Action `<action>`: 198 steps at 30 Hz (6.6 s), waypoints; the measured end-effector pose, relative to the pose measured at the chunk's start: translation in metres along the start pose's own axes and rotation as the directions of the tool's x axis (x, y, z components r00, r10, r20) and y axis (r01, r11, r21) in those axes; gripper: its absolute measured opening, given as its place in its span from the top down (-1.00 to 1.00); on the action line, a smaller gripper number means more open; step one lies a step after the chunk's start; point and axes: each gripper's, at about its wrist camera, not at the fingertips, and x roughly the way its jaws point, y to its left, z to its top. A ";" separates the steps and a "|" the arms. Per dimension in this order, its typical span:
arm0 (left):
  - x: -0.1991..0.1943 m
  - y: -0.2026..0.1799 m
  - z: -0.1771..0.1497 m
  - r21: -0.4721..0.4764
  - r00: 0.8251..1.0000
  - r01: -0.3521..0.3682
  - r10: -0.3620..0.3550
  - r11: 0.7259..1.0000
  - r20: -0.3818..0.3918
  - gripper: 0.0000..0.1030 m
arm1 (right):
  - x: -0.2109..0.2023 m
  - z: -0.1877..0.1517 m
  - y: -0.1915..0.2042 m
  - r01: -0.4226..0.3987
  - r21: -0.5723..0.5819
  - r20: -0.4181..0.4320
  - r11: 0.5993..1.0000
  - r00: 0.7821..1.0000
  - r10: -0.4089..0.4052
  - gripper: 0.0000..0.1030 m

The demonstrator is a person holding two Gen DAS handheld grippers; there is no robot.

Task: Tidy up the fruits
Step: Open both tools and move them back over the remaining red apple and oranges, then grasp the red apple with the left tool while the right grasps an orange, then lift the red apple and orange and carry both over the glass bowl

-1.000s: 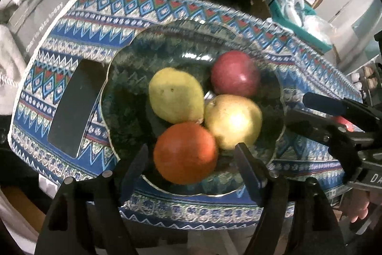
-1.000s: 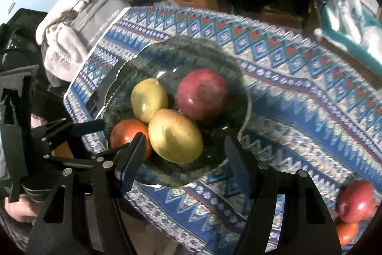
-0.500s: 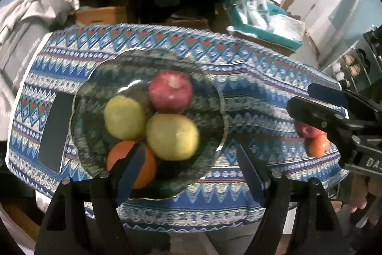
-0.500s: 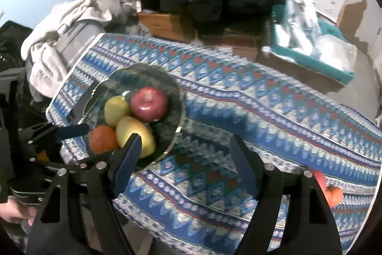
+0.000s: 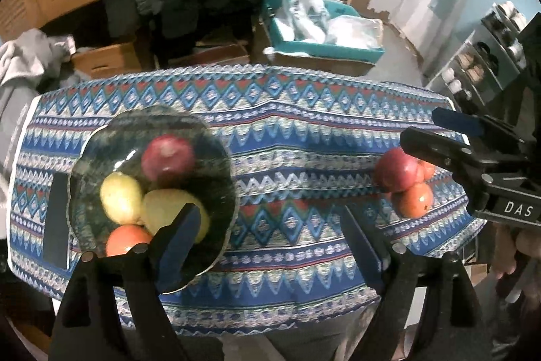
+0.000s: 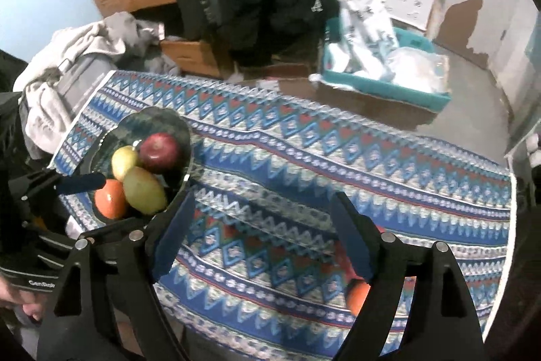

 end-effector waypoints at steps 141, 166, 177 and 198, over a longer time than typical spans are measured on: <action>0.142 -0.136 0.040 0.176 0.985 0.107 -0.080 0.979 -0.153 -0.52 | 0.016 -0.079 -0.189 0.197 0.264 -0.078 0.944 0.980 -0.183 0.10; 0.124 -0.116 0.026 0.182 0.991 0.068 -0.044 0.981 -0.129 -0.52 | 0.004 -0.062 -0.153 0.131 0.218 -0.019 0.967 0.991 -0.129 0.10; 0.073 -0.097 0.032 0.144 0.996 0.088 -0.082 0.986 -0.047 -0.52 | -0.025 -0.034 -0.114 0.086 0.140 0.078 0.986 0.992 -0.097 0.10; -0.005 -0.030 0.027 0.049 0.993 0.070 -0.074 0.996 0.091 -0.52 | -0.018 0.019 -0.019 -0.018 -0.013 0.138 1.000 0.990 0.020 0.11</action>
